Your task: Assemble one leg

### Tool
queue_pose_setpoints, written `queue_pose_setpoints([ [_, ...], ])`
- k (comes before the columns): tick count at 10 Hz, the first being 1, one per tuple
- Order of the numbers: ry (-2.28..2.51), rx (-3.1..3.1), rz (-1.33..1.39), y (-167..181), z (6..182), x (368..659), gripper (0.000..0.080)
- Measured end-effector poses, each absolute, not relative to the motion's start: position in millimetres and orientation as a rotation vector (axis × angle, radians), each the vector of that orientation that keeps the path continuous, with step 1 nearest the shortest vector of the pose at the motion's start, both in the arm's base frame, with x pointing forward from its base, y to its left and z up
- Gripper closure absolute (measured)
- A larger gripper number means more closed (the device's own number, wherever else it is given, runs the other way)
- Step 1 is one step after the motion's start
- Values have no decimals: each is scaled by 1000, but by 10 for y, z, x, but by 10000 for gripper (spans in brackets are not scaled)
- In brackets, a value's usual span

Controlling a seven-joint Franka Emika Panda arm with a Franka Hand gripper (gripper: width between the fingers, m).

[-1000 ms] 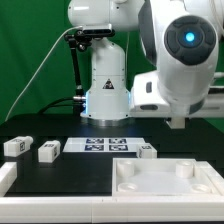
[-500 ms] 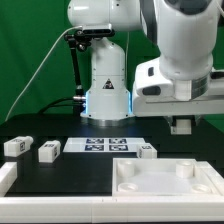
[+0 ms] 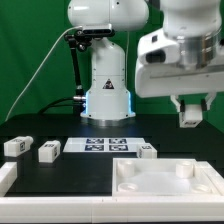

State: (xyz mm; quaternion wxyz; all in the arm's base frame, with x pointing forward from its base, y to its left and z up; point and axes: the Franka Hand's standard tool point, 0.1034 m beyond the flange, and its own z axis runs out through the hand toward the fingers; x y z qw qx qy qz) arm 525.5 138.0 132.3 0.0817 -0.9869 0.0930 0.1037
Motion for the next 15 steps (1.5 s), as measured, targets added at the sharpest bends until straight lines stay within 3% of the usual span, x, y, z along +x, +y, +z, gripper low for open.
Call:
queue_pose_setpoints([
  [1, 279, -2962, 246, 1378, 1305, 5139, 505],
  [4, 259, -2960, -164, 1386, 1277, 5240, 505],
  [7, 251, -2912, -474, 1297, 1581, 5564, 505],
  [11, 247, -2915, -462, 1304, 1537, 5548, 505],
  [15, 144, -2930, -522, 1185, 1440, 5830, 505],
])
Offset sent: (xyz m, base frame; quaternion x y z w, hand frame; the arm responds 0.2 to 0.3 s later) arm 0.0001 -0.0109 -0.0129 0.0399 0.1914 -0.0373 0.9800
